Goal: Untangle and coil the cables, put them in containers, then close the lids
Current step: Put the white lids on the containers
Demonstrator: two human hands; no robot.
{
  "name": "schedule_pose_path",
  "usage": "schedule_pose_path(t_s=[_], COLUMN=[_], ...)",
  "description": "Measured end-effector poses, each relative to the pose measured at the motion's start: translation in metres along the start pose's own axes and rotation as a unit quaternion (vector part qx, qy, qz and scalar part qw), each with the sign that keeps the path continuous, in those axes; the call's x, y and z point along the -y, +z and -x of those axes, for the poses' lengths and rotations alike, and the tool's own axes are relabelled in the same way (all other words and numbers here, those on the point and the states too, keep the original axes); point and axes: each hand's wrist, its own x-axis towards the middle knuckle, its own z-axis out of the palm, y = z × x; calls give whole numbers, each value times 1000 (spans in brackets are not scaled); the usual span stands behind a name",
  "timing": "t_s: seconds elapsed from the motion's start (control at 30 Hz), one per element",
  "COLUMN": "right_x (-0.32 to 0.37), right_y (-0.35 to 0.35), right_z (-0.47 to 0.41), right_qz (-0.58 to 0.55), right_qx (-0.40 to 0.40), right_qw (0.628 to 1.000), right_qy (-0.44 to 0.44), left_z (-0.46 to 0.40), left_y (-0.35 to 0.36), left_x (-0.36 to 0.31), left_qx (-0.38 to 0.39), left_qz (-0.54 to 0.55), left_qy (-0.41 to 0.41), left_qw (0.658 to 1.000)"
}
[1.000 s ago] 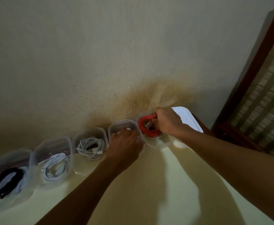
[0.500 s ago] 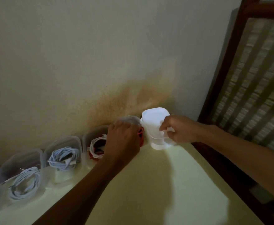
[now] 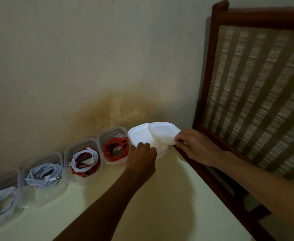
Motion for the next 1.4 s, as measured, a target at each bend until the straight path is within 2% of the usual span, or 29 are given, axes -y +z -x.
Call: schedule_pose_path(t_s=[0.23,0.47,0.57,0.7,0.8,0.87,0.93,1.03,1.13,1.27,1.4], right_x=[8,22,30,45,65,81,97,118,126,120,120], right_y=[-15,-24,-27,-24,-8,6,24,59,81,79,84], right_z=[19,25,26,15,0,-10,-22,-42,-55,-59,-61], right_qz=[-18,-33,-47,-62,-72,-71,-58,-50,-25,-3,27], right_qx=[-6,8,-1,-77,-121,-131,-128,-83,-27,-7,32], right_qw=[1000,999,999,995,990,989,990,995,998,996,992], right_qy=[14,22,24,9,13,-3,-21,-39,-59,-92,-117], left_z=[11,32,42,62,84,101,116,124,121,119,121], left_y=[-11,-22,-32,-41,-31,-22,-14,-2,0,13,19], left_x=[-17,-28,-23,5,45,76,101,126,136,138,136], left_qx=[12,3,-37,-147,-198,-181,-126,-86,-73,-62,-40], left_qz=[11,90,109,94,64,35,9,20,41,51,8], left_qy=[15,51,72,101,52,-12,-85,-152,-139,-126,-133], left_qw=[1000,995,991,980,977,983,988,984,987,989,990])
